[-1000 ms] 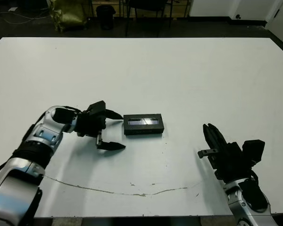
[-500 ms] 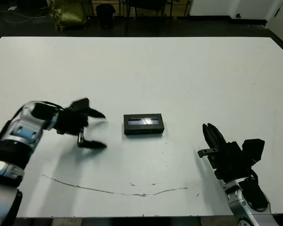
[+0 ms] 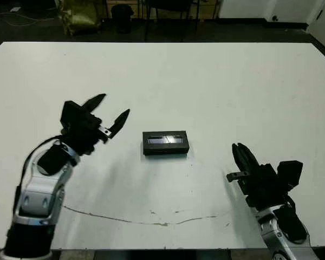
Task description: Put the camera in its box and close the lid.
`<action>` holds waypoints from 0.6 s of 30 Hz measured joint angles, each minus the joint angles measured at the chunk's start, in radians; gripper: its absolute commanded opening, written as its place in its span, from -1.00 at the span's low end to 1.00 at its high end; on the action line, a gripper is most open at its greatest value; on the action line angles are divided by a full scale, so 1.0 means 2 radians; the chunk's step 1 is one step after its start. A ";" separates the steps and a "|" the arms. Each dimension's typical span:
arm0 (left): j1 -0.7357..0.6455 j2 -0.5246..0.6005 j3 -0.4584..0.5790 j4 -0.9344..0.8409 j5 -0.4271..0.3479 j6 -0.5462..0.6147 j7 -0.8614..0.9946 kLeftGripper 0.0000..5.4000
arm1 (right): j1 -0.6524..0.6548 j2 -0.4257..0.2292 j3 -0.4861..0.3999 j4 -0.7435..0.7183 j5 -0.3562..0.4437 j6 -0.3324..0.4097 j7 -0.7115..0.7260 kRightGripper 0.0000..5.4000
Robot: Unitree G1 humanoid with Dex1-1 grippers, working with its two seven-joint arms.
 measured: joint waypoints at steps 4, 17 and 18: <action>0.013 -0.024 -0.042 -0.034 0.004 0.032 0.024 -0.51 | 0.000 0.000 0.000 0.001 -0.001 0.000 0.000 -1.00; -0.001 -0.071 -0.140 -0.009 0.091 0.061 0.098 -0.99 | 0.001 0.004 0.004 0.005 0.010 -0.003 0.004 -1.00; -0.004 -0.073 -0.143 -0.004 0.095 0.065 0.102 -0.99 | 0.001 0.004 0.004 0.007 0.011 -0.004 0.007 -1.00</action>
